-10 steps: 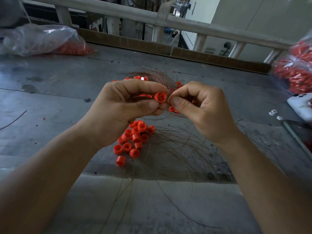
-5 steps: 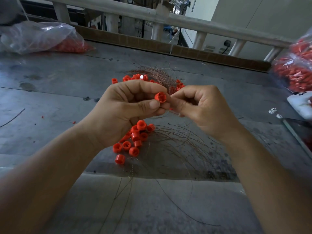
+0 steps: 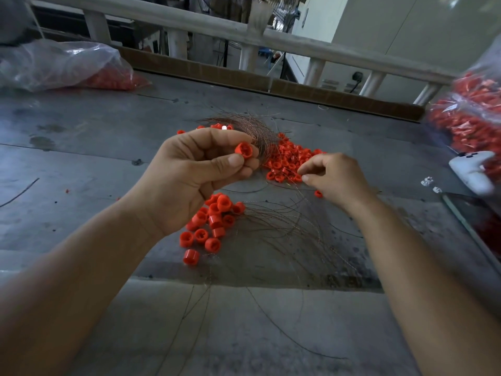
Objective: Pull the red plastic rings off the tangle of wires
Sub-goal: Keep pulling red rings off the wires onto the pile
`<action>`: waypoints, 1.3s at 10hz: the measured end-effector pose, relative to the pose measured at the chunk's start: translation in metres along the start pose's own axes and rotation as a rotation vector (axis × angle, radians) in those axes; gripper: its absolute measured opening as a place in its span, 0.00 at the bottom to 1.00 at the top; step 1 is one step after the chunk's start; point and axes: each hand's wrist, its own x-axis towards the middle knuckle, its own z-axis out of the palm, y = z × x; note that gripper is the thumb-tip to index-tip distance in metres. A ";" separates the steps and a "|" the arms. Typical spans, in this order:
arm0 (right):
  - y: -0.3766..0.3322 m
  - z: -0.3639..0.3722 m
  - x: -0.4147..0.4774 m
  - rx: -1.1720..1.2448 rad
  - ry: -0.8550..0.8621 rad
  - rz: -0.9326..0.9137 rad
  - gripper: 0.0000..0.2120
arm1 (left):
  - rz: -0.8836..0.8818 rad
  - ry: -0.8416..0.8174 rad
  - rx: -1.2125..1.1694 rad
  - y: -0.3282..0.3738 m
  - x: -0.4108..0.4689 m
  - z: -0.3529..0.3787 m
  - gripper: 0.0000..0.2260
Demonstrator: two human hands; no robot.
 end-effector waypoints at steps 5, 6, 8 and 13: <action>0.003 0.007 0.005 -0.066 -0.023 0.010 0.08 | -0.018 -0.006 0.008 0.000 0.001 0.001 0.11; 0.001 0.006 0.004 -0.050 -0.015 0.018 0.02 | -0.021 -0.003 0.009 0.000 0.001 0.001 0.11; 0.002 0.005 0.004 0.014 0.005 0.050 0.07 | -0.022 -0.005 0.012 0.000 0.000 0.001 0.10; 0.002 0.008 0.005 0.032 0.011 0.029 0.08 | -0.021 -0.032 -0.002 -0.001 0.000 -0.002 0.10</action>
